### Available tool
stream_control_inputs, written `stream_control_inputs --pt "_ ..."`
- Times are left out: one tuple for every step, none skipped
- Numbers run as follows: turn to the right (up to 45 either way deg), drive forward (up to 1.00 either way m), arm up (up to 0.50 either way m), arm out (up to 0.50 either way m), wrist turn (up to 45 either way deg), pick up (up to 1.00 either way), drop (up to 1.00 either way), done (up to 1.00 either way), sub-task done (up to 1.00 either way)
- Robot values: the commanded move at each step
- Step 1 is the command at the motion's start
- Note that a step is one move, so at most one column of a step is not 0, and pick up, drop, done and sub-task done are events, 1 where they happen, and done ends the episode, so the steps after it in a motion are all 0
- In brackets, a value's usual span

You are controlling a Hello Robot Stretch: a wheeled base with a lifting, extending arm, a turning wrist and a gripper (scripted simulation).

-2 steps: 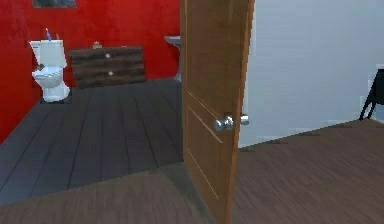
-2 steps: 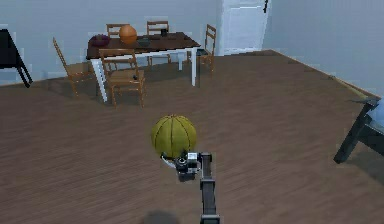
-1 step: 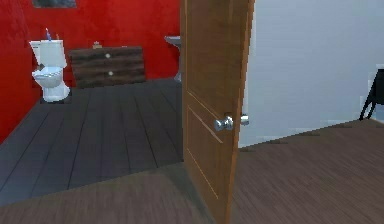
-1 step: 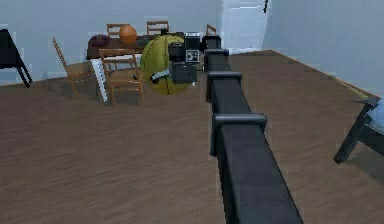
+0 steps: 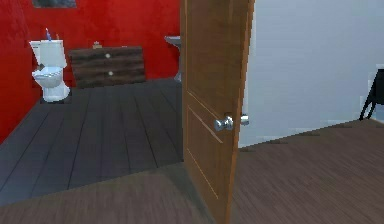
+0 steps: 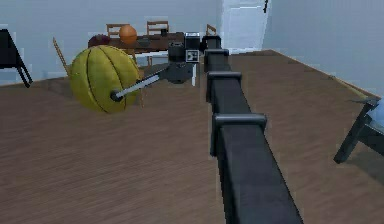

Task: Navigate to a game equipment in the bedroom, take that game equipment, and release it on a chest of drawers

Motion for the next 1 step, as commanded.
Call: stream_control_inputs --pt "0.0 0.00 0.00 0.00 -45.0 0.00 0.00 0.00 0.00"
